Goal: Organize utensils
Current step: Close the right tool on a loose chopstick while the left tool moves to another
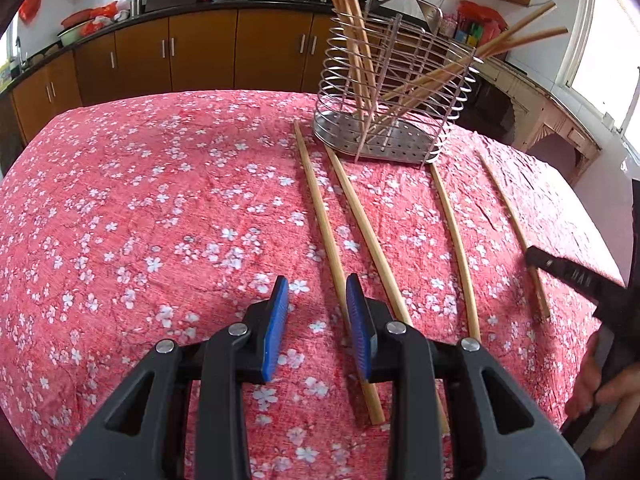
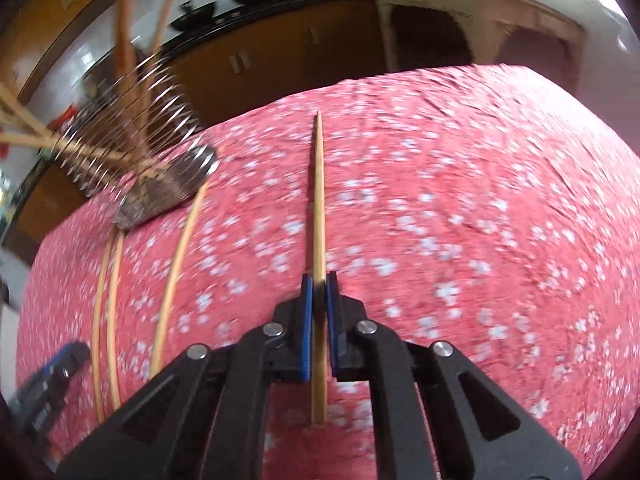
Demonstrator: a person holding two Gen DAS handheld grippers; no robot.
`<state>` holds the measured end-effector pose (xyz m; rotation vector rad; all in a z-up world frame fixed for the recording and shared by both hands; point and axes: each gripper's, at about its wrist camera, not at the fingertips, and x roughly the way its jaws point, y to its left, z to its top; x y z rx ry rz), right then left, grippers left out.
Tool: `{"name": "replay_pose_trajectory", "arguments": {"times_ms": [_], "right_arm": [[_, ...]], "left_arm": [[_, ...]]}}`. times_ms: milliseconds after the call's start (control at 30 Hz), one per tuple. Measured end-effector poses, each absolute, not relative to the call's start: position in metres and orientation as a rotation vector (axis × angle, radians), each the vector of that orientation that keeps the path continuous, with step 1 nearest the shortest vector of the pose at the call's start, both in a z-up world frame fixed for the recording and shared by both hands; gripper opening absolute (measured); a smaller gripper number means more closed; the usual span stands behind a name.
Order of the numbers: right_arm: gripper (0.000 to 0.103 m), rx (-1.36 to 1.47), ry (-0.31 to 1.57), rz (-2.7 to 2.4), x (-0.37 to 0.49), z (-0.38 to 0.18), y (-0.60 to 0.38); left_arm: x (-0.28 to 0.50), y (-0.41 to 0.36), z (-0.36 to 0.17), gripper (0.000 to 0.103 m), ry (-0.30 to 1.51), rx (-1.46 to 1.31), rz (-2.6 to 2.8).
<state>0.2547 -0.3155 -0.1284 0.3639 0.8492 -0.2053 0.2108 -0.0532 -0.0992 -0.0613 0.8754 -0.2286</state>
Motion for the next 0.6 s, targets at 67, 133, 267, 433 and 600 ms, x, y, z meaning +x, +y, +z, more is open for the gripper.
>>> {"name": "replay_pose_trajectory", "arguments": {"times_ms": [67,133,267,433,600], "right_arm": [[0.008,0.369,0.85,-0.203,0.255,-0.129,-0.32],[0.008,0.353,0.849,-0.202,0.255,-0.129,-0.318],[0.008,0.334,0.85,-0.177,0.255,-0.129,-0.309],[0.008,0.262,0.855,-0.134,0.261,-0.128,-0.295],[0.008,0.281,0.858,-0.143,0.265,-0.126,-0.307]], "left_arm": [[0.212,-0.057,-0.101,0.029,0.88,-0.048,-0.23],[0.213,-0.061,-0.103,0.029,0.881,-0.038,-0.228],[0.216,-0.068,-0.104,0.018,0.877,-0.009,-0.205],[0.227,-0.052,-0.104,0.007,0.881,-0.013,-0.144],[0.25,-0.008,-0.102,0.007,0.896,-0.049,-0.049]]}}
